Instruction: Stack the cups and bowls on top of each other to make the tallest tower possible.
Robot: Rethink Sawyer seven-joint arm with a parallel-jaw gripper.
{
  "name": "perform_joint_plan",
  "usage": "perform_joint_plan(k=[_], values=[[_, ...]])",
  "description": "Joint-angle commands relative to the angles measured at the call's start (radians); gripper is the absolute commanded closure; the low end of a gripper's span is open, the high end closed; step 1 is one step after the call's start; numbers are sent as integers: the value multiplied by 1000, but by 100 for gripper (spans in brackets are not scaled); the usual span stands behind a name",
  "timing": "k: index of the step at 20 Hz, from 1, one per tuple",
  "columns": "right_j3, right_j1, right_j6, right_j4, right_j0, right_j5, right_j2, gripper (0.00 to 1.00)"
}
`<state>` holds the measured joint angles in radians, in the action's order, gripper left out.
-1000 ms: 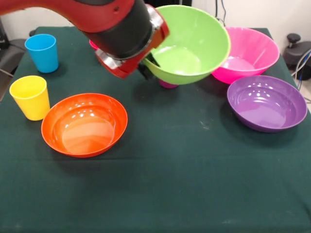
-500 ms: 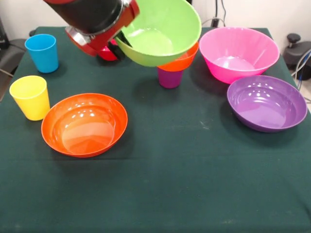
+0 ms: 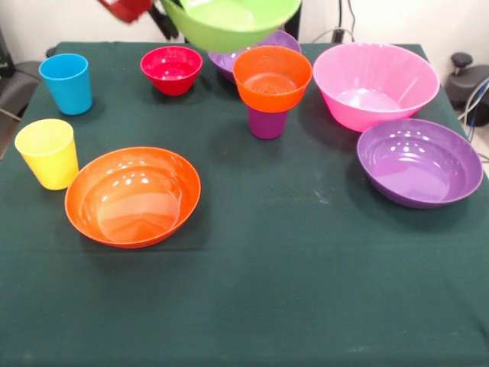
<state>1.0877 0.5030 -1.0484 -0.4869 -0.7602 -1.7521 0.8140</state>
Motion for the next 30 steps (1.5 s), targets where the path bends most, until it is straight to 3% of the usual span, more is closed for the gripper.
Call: perform_joint_plan(k=[1, 8, 13, 18, 25, 30], values=[[270, 119, 92, 28, -45, 81, -15, 100], [330, 53, 114, -6, -86, 138, -28, 100], [435, 72, 95, -4, -147, 271, -12, 100], [486, 98, 86, -19, -161, 357, 1, 100], [632, 159, -5, 62, -206, 455, 13, 100], [692, 148, -28, 84, -226, 513, -2, 100]])
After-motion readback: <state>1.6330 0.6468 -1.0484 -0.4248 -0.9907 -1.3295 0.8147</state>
